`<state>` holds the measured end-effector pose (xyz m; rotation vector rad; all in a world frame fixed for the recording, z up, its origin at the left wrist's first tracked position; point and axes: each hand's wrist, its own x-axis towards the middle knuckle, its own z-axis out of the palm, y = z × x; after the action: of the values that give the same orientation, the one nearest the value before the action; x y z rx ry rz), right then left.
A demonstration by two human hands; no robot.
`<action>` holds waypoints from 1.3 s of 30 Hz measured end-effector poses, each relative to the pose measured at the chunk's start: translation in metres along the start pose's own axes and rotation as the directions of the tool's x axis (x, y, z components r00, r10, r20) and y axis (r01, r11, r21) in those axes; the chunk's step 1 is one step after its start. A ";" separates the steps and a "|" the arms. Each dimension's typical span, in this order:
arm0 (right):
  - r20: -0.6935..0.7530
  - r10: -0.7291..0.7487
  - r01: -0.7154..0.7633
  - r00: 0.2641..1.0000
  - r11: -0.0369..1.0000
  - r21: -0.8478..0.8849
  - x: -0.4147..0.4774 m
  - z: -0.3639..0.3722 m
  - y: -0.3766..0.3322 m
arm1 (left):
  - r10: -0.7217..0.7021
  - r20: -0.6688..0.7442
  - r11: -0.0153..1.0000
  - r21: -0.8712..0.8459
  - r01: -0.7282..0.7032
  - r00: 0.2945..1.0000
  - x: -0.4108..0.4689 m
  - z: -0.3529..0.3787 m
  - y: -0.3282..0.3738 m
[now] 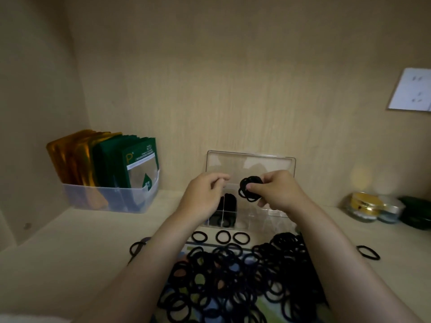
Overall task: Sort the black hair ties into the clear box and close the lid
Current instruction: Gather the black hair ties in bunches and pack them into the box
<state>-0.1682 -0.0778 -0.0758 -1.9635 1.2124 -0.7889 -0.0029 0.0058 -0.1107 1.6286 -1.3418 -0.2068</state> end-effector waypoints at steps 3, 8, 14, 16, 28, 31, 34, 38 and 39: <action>0.026 -0.023 0.029 0.999 0.972 -0.235 -0.001 0.011 0.003 | 0.143 0.018 0.965 0.218 -0.144 0.990 -0.003 0.006 -0.021; 0.038 -0.059 0.070 0.998 0.848 -0.525 -0.008 0.023 -0.001 | 0.227 0.098 0.924 0.292 -0.246 0.969 -0.011 0.004 -0.029; 0.096 -0.090 0.132 0.991 0.656 -0.743 -0.011 0.034 -0.002 | 0.259 0.185 0.927 0.229 -0.298 0.948 -0.016 0.008 -0.027; 0.154 -0.079 0.167 0.985 0.660 -0.733 -0.009 0.031 0.000 | 0.262 0.225 0.916 0.248 -0.315 0.938 -0.018 0.010 -0.027; 0.202 -0.233 0.306 0.951 0.799 -0.518 -0.007 0.009 0.014 | 0.213 0.252 0.941 0.207 -0.267 0.944 -0.017 0.009 -0.024; 0.253 -0.328 0.411 0.910 0.639 -0.650 -0.009 0.012 0.015 | 0.173 0.142 0.983 0.041 -0.180 0.975 -0.016 0.007 -0.027; 0.327 -0.309 0.446 0.893 0.520 -0.729 -0.011 0.024 0.016 | 0.198 0.152 0.973 0.093 -0.213 0.968 -0.017 0.007 -0.027; 0.370 -0.274 0.460 0.888 0.483 -0.745 -0.012 0.032 0.019 | 0.286 0.229 0.912 0.234 -0.338 0.930 -0.020 0.010 -0.027; 0.361 -0.281 0.457 0.889 0.506 -0.731 -0.011 0.031 0.018 | 0.291 0.249 0.898 0.261 -0.353 0.924 -0.021 0.011 -0.026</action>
<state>-0.1576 -0.0665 -0.1098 -3.0607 1.1217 -0.1701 -0.0005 0.0145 -0.1447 1.6310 -1.8561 0.0377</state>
